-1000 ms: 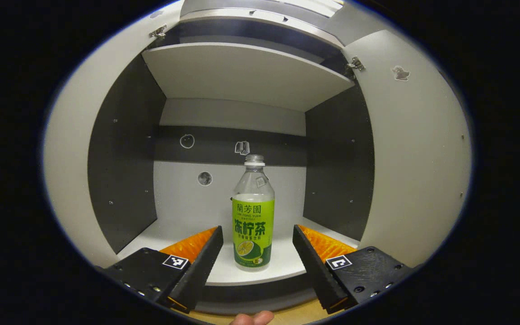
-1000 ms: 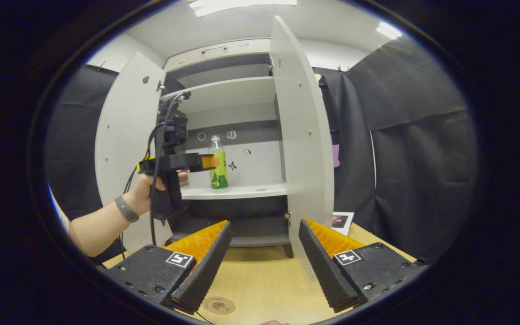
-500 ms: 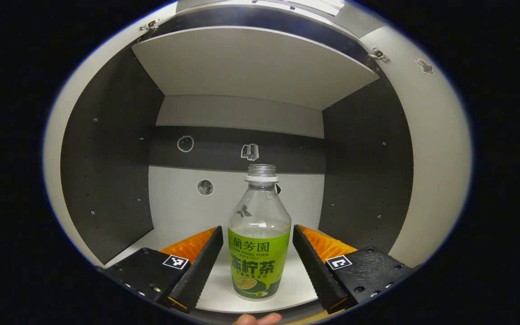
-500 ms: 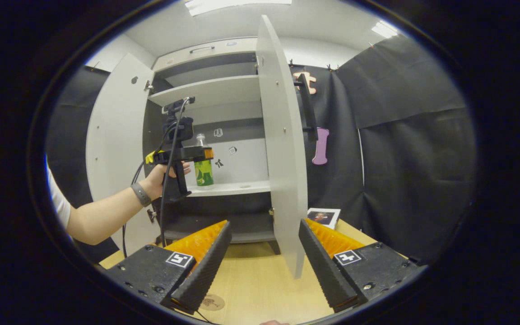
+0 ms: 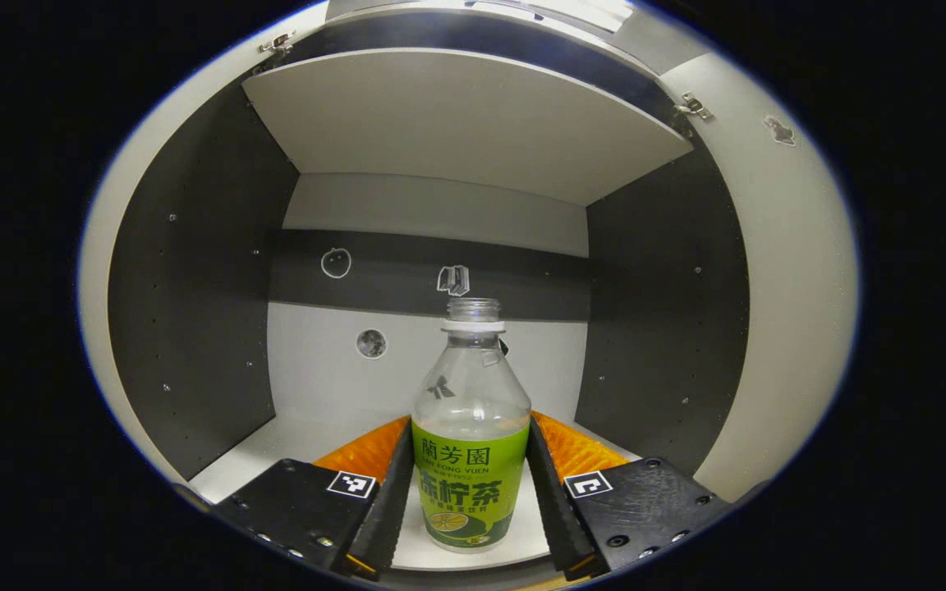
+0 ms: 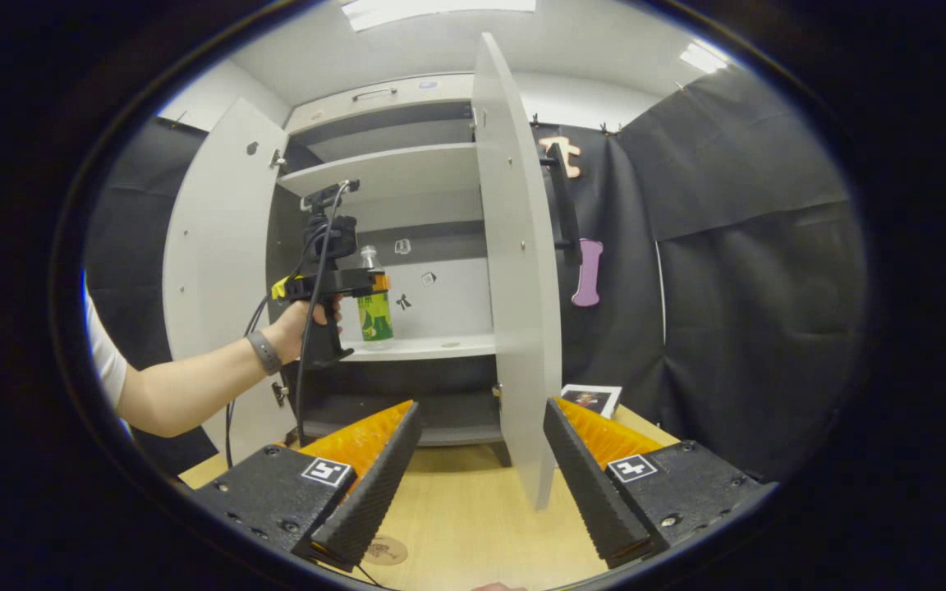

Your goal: Grasp the bottle in the cabinet with the left hand and place it on the coaster, then close the right door with the right hand and the left door with the left hand.

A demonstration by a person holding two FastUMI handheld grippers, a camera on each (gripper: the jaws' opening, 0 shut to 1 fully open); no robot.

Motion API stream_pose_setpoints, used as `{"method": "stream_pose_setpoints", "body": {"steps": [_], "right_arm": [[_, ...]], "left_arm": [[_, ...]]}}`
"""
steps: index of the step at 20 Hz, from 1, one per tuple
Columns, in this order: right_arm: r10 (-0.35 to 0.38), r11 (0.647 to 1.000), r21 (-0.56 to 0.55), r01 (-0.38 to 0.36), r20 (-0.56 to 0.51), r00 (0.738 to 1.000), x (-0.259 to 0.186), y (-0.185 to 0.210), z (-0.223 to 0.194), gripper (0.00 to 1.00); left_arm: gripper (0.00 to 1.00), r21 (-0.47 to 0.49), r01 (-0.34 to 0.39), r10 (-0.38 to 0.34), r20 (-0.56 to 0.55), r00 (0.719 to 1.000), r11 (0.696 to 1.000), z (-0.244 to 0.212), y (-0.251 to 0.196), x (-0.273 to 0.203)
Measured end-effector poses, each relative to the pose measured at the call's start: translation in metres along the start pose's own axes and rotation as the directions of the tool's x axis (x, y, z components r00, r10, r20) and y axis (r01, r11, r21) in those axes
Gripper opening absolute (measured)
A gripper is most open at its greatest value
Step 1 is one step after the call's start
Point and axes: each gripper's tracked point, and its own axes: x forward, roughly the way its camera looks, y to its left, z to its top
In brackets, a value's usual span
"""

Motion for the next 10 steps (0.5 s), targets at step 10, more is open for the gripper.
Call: {"method": "stream_pose_setpoints", "body": {"steps": [10], "right_arm": [[0.065,0.998,0.009,-0.066,0.053,0.996,-0.002,0.02,0.023,0.98]], "left_arm": [[0.68,0.018,0.072,-0.073,0.027,0.997,0.997,0.007,-0.015,-0.133]]}}
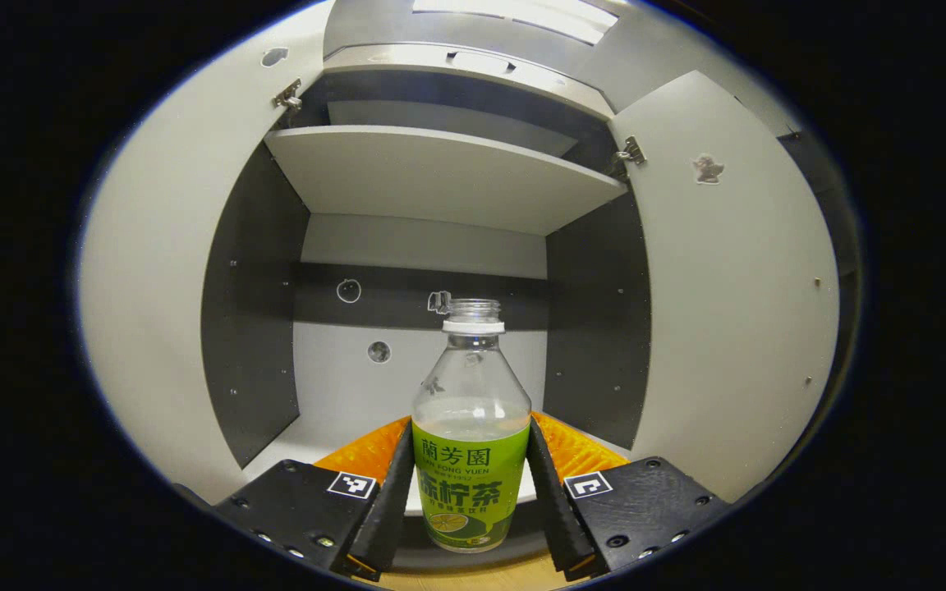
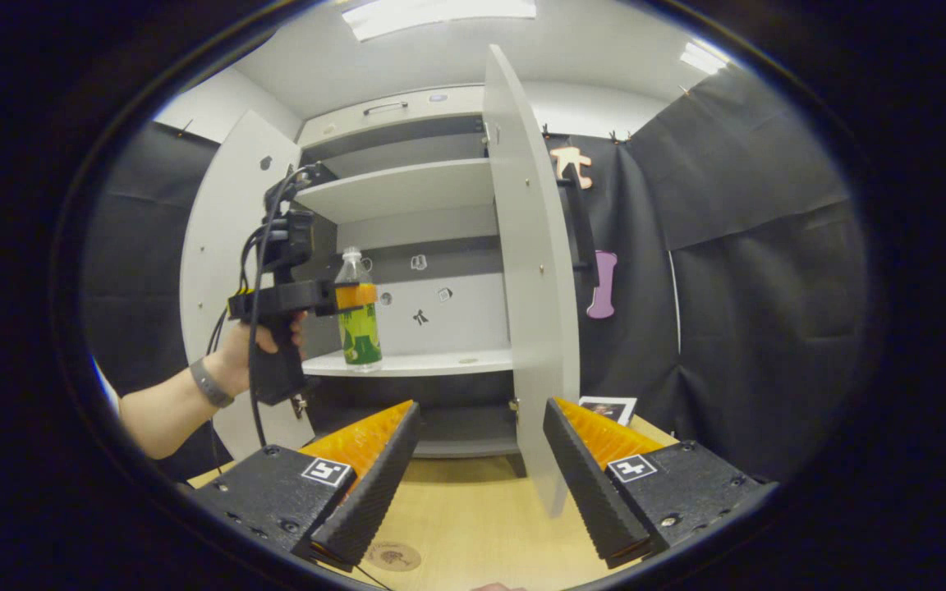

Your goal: Grasp the bottle in the cabinet with the left hand and place it on the coaster, then close the right door with the right hand and the left door with the left hand.

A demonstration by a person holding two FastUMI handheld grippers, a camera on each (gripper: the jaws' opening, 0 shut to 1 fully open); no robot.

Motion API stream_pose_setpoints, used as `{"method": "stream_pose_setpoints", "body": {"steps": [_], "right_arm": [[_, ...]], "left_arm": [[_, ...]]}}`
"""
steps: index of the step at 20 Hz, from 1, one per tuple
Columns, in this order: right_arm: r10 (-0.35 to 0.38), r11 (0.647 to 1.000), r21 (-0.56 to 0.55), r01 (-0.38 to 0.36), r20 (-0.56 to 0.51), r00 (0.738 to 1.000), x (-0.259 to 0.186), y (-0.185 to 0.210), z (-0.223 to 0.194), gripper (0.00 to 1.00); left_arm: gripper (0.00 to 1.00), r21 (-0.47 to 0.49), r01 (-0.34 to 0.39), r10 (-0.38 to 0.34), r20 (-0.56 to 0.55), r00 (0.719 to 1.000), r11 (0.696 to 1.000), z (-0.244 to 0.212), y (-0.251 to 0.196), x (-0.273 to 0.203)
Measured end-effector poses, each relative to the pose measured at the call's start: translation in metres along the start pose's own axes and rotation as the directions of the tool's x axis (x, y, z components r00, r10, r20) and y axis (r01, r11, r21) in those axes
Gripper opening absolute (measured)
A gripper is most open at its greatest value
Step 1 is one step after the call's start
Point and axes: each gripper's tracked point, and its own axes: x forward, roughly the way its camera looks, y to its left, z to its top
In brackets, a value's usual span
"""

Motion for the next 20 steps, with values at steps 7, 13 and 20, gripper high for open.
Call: {"method": "stream_pose_setpoints", "body": {"steps": [7,13,20], "right_arm": [[0.028,0.999,-0.03,-0.027,0.047,0.999,-0.001,0.016,0.025,0.99],[0.01,1.0,-0.018,-0.009,0.053,0.999,-0.002,0.018,0.029,1.0],[-0.026,0.997,-0.075,0.026,0.0,1.0,-0.004,0.013,0.016,0.94]], "left_arm": [[0.68,0.006,-0.017,0.017,-0.01,1.0,1.0,-0.087,-0.017,-0.102],[0.68,-0.003,-0.026,0.026,-0.046,0.999,1.0,-0.177,-0.048,-0.156],[0.68,0.027,0.007,-0.002,-0.152,0.988,1.0,-0.252,-0.071,-0.186]]}}
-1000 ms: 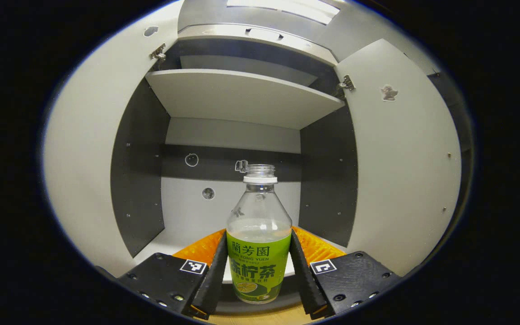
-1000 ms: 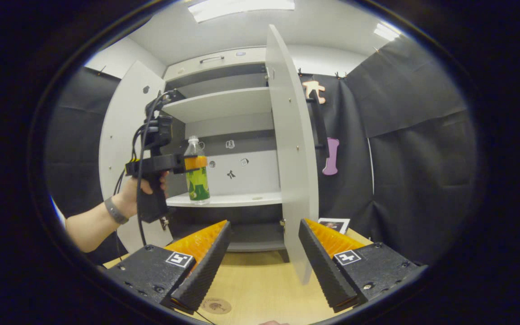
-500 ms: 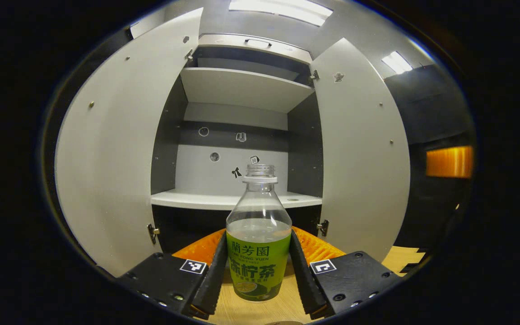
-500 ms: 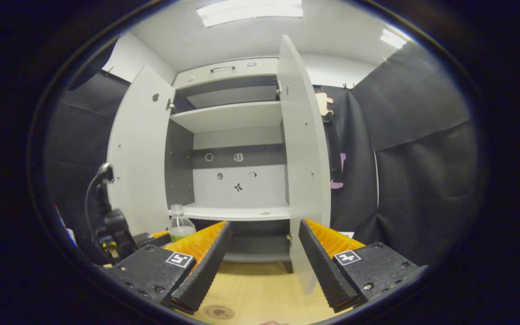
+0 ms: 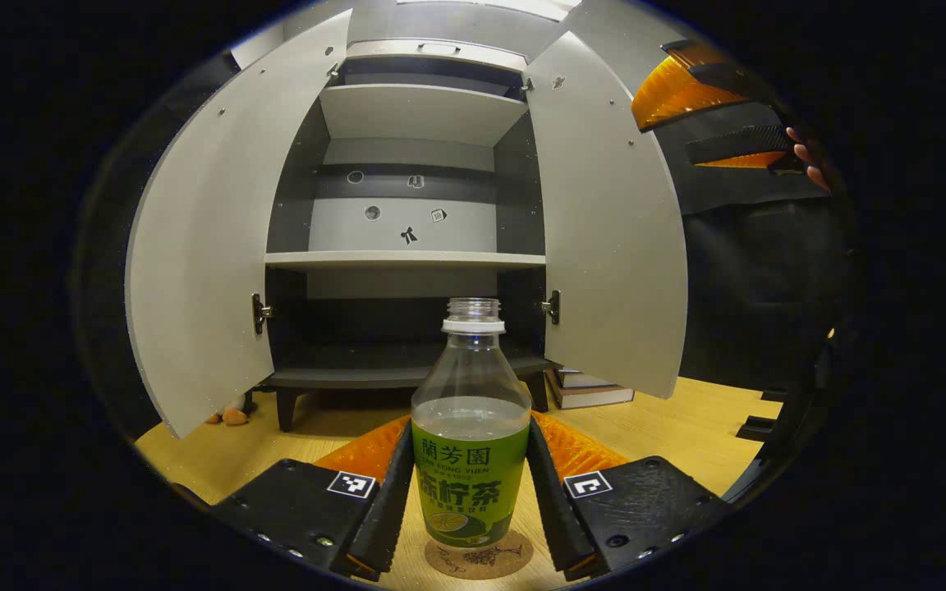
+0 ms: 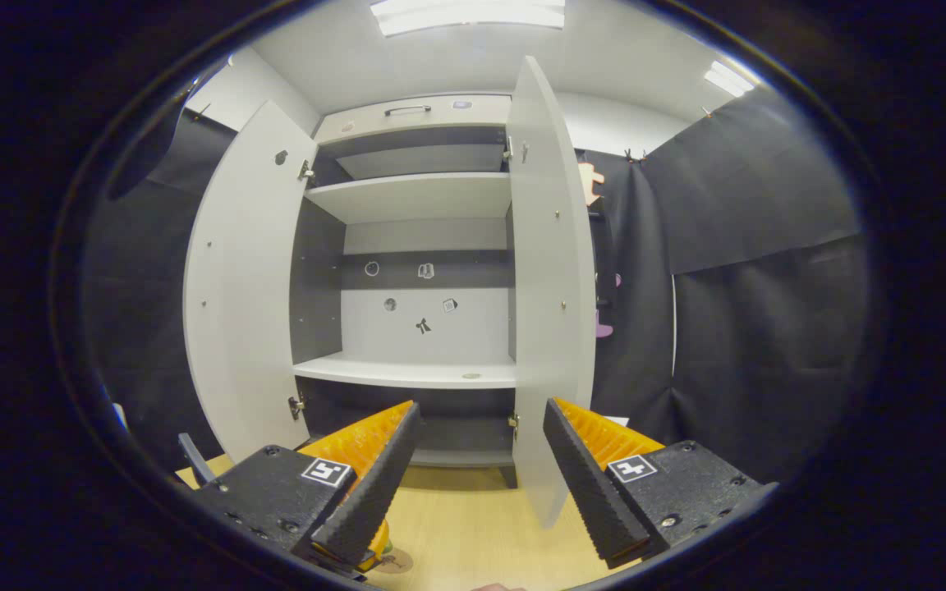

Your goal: Grasp the bottle in the cabinet with the left hand and place it on the coaster, then close the right door with the right hand and the left door with the left hand.

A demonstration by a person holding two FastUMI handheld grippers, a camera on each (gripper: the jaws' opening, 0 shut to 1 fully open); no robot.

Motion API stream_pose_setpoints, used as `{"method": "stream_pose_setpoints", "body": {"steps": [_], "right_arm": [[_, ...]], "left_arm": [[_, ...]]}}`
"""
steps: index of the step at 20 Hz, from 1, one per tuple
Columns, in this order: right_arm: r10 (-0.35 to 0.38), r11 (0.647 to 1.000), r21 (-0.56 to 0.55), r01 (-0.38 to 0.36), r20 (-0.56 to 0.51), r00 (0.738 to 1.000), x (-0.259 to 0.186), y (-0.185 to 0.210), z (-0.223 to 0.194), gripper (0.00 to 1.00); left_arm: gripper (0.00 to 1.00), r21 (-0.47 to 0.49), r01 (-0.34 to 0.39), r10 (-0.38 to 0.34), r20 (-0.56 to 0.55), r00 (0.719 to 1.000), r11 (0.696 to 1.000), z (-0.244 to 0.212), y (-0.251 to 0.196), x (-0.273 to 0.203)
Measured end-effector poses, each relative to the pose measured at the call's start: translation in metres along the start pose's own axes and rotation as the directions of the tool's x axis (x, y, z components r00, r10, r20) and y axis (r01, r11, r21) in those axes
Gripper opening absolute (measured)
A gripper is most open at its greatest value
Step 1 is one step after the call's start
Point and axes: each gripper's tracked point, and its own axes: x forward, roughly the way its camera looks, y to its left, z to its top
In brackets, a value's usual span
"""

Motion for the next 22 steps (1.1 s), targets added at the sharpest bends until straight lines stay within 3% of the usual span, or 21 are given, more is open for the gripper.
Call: {"method": "stream_pose_setpoints", "body": {"steps": [2,9,10,12,13,14,16,18,19,21,22], "right_arm": [[-0.005,1.0,-0.003,0.005,-0.017,1.0,-0.001,-0.001,-0.006,0.99],[-0.01,1.0,0.003,0.01,-0.052,0.999,0.0,-0.003,-0.016,0.99],[-0.008,1.0,0.005,0.008,-0.055,0.998,-0.001,-0.002,-0.017,0.98],[-0.005,1.0,0.004,0.005,-0.053,0.999,0.0,-0.001,-0.016,0.94],[-0.006,1.0,0.001,0.006,-0.051,0.999,0.001,-0.001,-0.016,0.98],[-0.004,1.0,-0.001,0.004,-0.054,0.999,0.001,0.0,-0.017,0.94],[0.003,1.0,-0.002,-0.003,-0.06,0.998,0.001,0.002,-0.018,0.98],[0.006,1.0,-0.004,-0.007,-0.063,0.998,0.0,0.004,-0.019,0.94],[0.005,1.0,-0.005,-0.006,-0.064,0.998,0.0,0.004,-0.019,0.98],[0.006,1.0,-0.006,-0.007,-0.066,0.998,-0.001,0.005,-0.02,0.94],[0.007,1.0,-0.007,-0.007,-0.07,0.998,-0.001,0.005,-0.021,0.99]], "left_arm": [[0.69,0.005,-0.009,0.009,-0.023,1.0,1.0,-0.013,0.0,0.001],[0.69,0.025,0.0,0.001,-0.032,0.999,1.0,-0.031,-0.001,-0.003],[0.65,0.02,0.007,-0.006,-0.038,0.999,1.0,-0.031,-0.002,-0.005],[0.68,0.01,0.028,-0.028,-0.039,0.999,1.0,-0.031,-0.007,-0.01],[0.68,0.017,0.032,-0.032,-0.032,0.999,0.999,-0.031,-0.008,-0.011],[0.68,0.023,0.032,-0.032,-0.028,0.999,0.999,-0.031,-0.008,-0.012],[0.69,0.022,0.036,-0.036,-0.022,0.999,0.999,-0.031,-0.009,-0.014],[0.73,0.021,0.047,-0.047,-0.024,0.999,0.999,-0.031,-0.011,-0.016],[0.74,0.023,0.057,-0.057,-0.031,0.998,0.998,-0.033,-0.013,-0.017],[0.77,0.02,0.07,-0.069,-0.042,0.997,0.997,-0.037,-0.015,-0.018],[0.77,0.021,0.074,-0.073,-0.045,0.996,0.997,-0.037,-0.015,-0.019]]}}
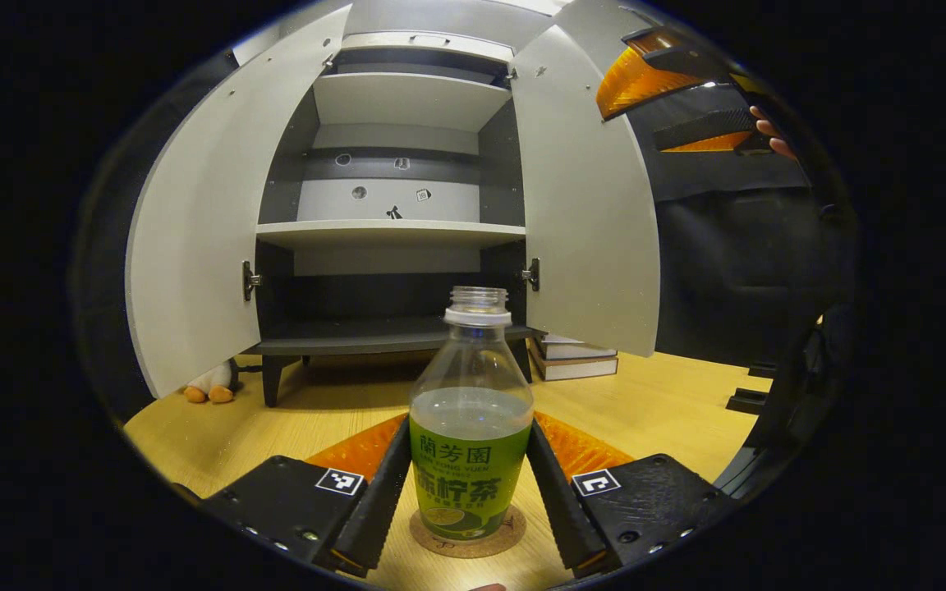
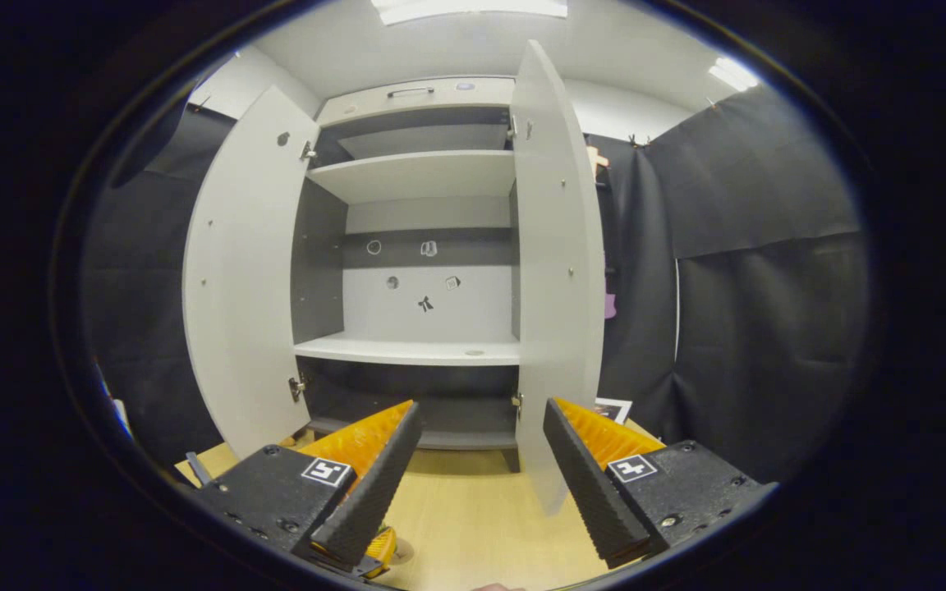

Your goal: Grasp the bottle in the cabinet with the left hand and place it on the coaster, then close the right door with the right hand and the left door with the left hand.

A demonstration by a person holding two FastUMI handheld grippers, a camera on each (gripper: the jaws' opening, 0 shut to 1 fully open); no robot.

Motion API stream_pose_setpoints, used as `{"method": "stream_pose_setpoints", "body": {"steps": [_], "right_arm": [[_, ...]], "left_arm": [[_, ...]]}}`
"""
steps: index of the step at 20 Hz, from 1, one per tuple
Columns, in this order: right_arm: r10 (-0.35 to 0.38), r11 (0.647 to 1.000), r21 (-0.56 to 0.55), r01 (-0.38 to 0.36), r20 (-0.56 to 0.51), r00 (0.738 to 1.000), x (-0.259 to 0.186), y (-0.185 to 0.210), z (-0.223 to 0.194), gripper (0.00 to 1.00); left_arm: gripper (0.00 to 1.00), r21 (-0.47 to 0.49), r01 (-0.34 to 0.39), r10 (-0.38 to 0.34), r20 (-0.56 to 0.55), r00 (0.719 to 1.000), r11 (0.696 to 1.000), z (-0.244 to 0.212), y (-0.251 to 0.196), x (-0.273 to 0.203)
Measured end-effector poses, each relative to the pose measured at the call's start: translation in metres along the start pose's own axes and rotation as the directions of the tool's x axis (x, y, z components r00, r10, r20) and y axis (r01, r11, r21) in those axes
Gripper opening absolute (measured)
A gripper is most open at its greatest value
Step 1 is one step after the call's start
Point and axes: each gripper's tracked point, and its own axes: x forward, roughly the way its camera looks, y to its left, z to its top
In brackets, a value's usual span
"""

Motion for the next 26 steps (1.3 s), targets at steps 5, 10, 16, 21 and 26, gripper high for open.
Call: {"method": "stream_pose_setpoints", "body": {"steps": [5,10,16,21,26], "right_arm": [[-0.002,1.0,0.0,0.002,0.0,1.0,-0.004,0.0,0.0,0.99],[-0.002,1.0,0.002,0.002,-0.009,1.0,-0.005,0.001,-0.003,0.98],[-0.006,1.0,0.024,0.006,-0.007,1.0,-0.005,0.0,-0.006,0.94],[-0.03,0.998,0.06,0.028,0.022,0.999,-0.003,-0.005,-0.012,0.94],[-0.039,0.993,0.113,0.037,0.018,0.999,0.0,-0.011,-0.026,0.99]], "left_arm": [[0.84,0.012,0.014,-0.014,-0.01,1.0,1.0,0.0,-0.002,-0.002],[0.96,0.006,-0.009,0.009,0.02,1.0,1.0,0.013,0.007,-0.004],[0.96,-0.051,-0.015,0.022,0.132,0.991,0.999,0.087,0.02,-0.02],[0.96,-0.138,-0.006,0.029,0.167,0.986,0.99,0.163,0.036,-0.034],[0.95,-0.157,-0.082,0.107,0.157,0.982,0.984,0.197,0.065,-0.041]]}}
